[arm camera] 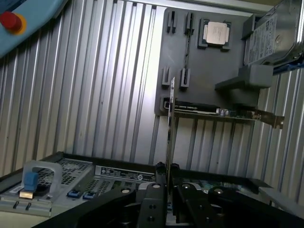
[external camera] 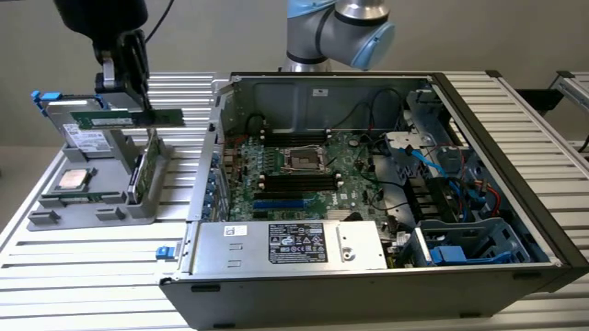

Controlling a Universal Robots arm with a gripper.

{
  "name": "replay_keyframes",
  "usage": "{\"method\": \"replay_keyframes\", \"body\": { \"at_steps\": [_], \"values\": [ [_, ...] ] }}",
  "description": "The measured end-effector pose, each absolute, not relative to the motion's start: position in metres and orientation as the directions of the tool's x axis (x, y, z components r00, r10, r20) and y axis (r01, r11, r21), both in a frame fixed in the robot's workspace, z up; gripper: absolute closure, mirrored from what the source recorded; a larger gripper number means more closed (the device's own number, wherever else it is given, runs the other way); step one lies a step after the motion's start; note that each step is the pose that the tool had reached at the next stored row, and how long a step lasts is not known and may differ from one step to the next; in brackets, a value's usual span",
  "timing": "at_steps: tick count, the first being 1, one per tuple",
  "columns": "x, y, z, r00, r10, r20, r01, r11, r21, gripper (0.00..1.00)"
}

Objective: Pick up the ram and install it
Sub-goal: 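Pick up the ram and move it above insertion slot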

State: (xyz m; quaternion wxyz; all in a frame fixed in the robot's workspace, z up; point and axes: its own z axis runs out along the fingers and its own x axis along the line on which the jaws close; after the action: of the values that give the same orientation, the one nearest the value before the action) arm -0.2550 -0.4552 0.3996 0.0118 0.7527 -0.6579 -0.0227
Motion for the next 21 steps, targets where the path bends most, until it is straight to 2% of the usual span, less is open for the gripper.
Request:
{"method": "replay_keyframes", "body": {
  "at_steps": [21],
  "values": [
    [-0.160, -0.457, 0.406, 0.133, -0.990, -0.047, -0.990, -0.135, 0.045, 0.86]
  ]
}}
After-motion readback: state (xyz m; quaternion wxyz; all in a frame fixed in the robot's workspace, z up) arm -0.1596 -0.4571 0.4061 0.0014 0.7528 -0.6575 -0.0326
